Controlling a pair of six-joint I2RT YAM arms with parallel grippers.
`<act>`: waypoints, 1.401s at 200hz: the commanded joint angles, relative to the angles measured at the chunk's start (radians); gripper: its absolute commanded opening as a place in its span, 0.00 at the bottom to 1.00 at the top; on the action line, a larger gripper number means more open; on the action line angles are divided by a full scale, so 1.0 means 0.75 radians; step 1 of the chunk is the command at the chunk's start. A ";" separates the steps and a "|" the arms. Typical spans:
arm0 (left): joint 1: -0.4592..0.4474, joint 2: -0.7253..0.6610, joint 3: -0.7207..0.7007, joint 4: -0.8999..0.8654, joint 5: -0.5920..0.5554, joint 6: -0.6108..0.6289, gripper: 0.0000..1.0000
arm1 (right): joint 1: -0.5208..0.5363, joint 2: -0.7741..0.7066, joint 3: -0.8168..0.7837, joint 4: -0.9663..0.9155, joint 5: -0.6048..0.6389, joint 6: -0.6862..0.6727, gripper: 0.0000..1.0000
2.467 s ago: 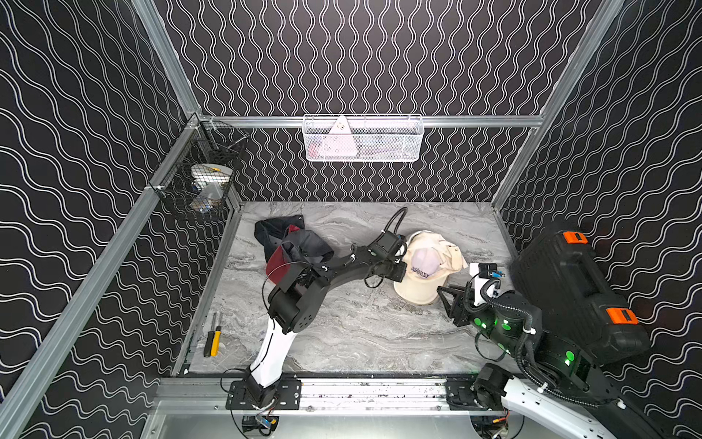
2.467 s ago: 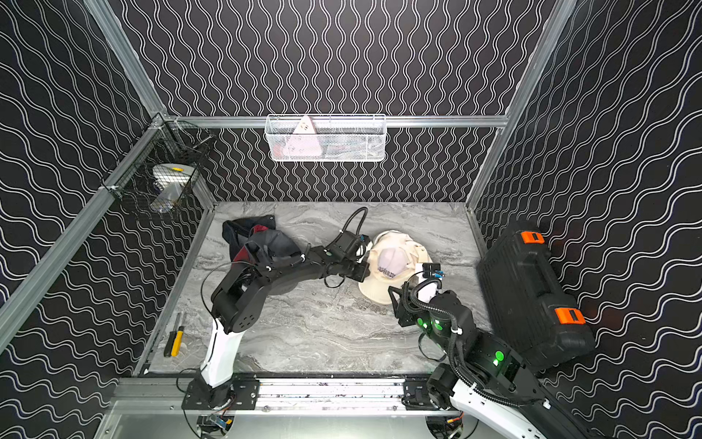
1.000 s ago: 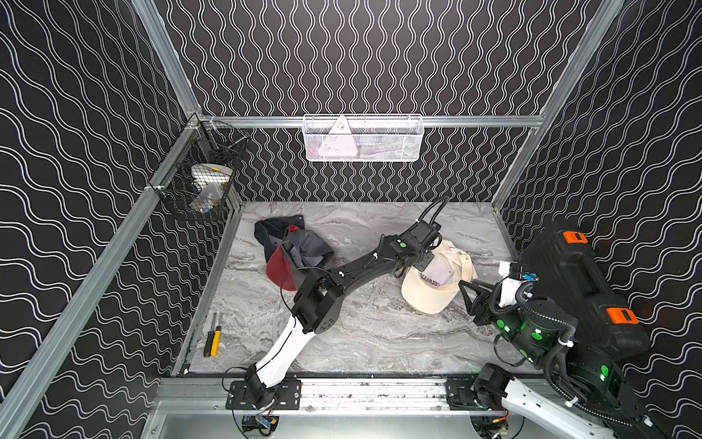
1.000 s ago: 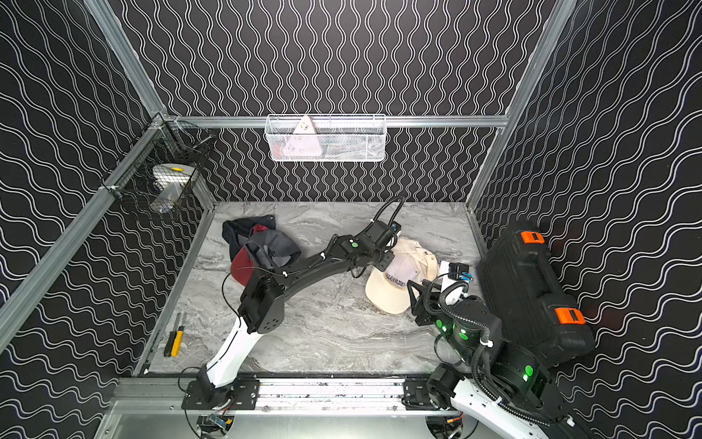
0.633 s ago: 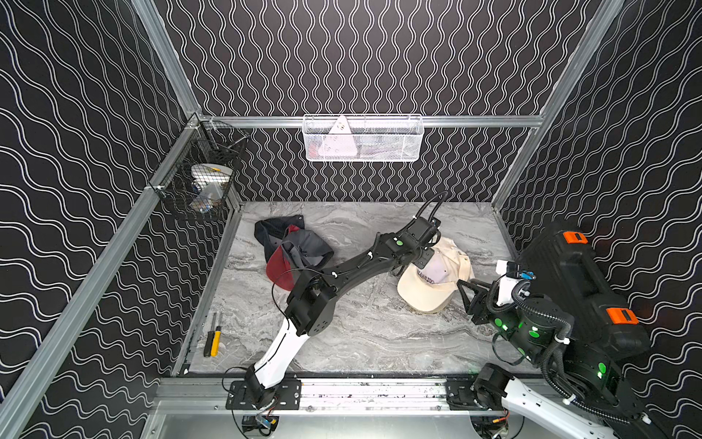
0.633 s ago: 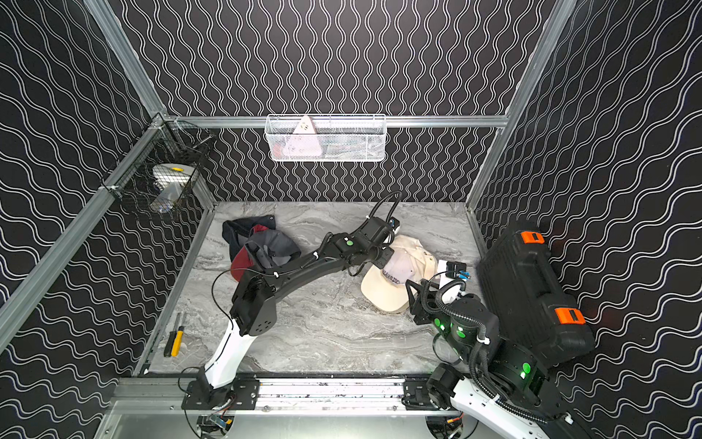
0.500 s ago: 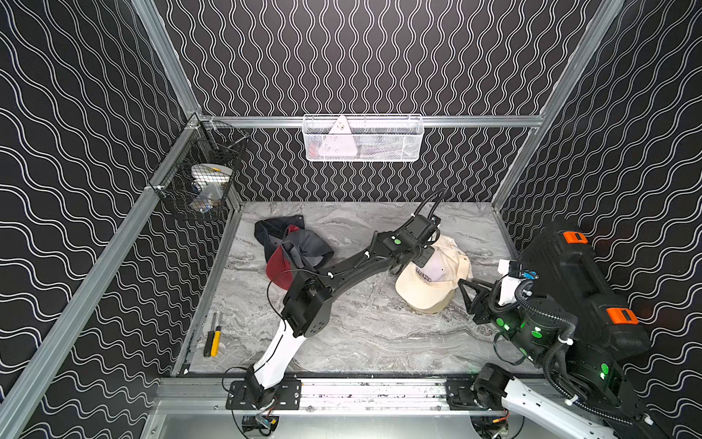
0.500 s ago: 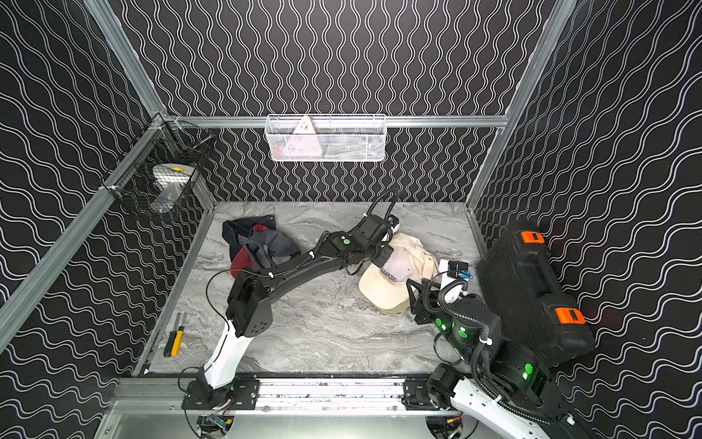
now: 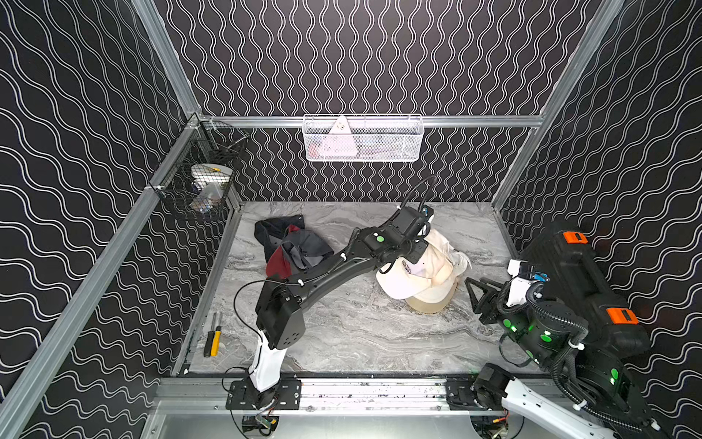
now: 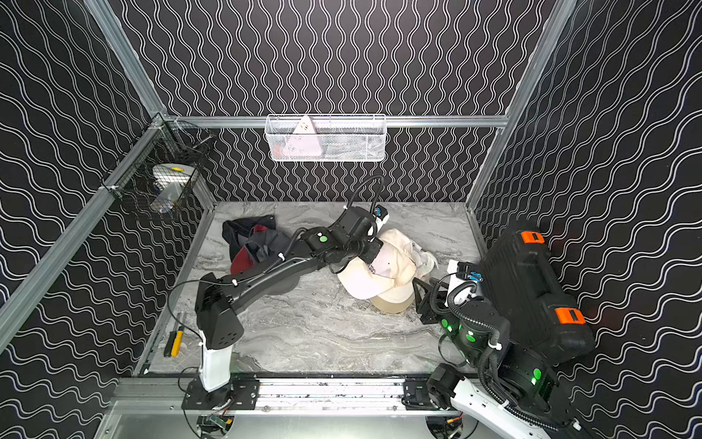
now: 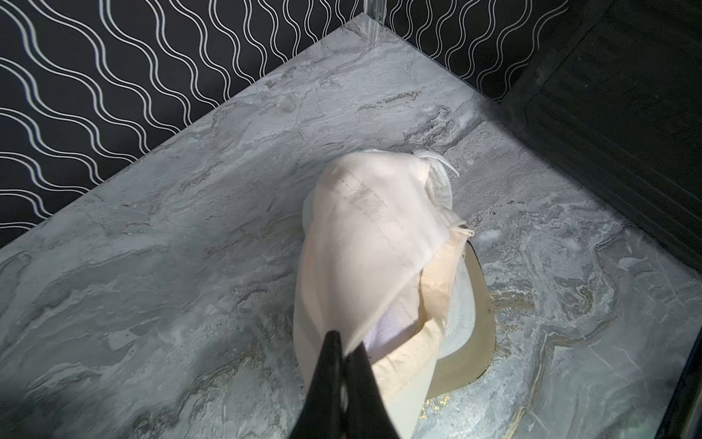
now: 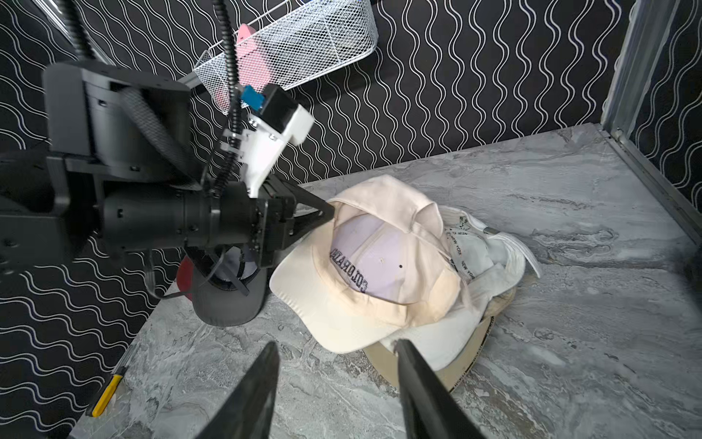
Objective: Open the adjustable buckle of the baseball cap
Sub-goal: Pick up the baseball cap.
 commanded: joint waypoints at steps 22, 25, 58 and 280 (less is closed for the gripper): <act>-0.002 -0.163 -0.108 -0.036 -0.066 -0.050 0.00 | 0.001 0.035 -0.022 -0.024 0.051 0.053 0.55; -0.002 -0.175 -0.114 -0.038 -0.071 -0.052 0.00 | 0.001 0.042 -0.024 -0.025 0.051 0.058 0.55; -0.002 -0.284 -0.147 -0.082 -0.095 -0.075 0.00 | 0.001 0.120 -0.054 -0.042 0.063 0.152 0.58; -0.003 -0.732 -0.272 -0.229 -0.162 -0.101 0.00 | -0.851 0.469 -0.447 0.753 -1.317 0.497 0.59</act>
